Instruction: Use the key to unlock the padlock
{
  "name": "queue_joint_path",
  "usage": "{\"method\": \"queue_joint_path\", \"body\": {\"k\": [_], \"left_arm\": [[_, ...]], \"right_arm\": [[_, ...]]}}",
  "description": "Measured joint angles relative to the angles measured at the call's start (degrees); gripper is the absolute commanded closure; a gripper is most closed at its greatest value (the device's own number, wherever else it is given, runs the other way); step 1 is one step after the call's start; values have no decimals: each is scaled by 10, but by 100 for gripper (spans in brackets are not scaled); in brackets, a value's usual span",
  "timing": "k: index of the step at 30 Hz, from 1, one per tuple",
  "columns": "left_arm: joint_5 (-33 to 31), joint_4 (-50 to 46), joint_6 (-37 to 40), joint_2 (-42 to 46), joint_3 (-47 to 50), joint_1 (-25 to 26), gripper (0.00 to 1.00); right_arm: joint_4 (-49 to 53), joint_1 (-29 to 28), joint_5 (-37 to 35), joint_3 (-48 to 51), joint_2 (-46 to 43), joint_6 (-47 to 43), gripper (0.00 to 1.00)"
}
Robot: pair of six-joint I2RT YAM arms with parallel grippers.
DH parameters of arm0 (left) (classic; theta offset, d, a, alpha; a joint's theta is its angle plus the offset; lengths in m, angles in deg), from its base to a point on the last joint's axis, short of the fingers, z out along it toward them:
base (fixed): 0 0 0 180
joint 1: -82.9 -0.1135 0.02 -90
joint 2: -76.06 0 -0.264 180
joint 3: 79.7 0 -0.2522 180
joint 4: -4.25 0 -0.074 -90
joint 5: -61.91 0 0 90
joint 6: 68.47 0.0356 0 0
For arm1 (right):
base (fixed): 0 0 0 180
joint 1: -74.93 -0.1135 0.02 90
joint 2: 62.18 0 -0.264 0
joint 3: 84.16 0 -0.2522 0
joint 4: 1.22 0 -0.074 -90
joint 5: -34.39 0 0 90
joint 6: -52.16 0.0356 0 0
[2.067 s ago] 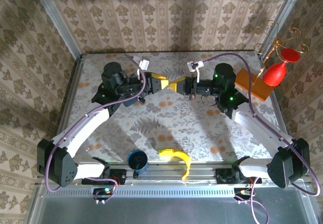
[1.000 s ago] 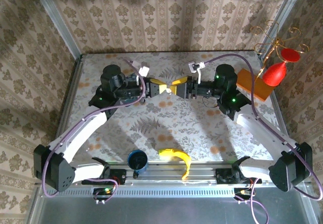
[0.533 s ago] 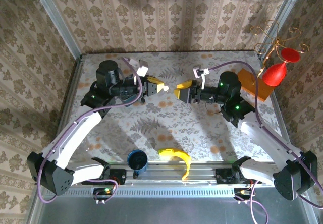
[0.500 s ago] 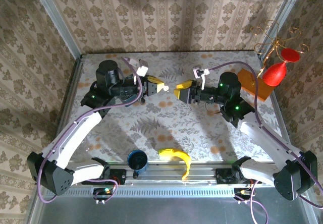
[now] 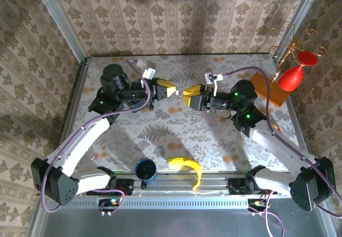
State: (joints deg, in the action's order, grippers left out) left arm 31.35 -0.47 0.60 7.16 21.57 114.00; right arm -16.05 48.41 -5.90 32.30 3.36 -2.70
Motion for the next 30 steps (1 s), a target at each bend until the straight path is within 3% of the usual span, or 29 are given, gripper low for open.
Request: {"method": "queue_joint_path", "body": {"k": [8, 30], "left_arm": [[8, 17, -14, 0, 7, 0, 100], [8, 52, -38, 0, 25, -12, 100]], "right_arm": [[-14, -16, 12, -35, 33, 12, 57], [-18, -24, 29, -54, 62, 17, 81]]}}
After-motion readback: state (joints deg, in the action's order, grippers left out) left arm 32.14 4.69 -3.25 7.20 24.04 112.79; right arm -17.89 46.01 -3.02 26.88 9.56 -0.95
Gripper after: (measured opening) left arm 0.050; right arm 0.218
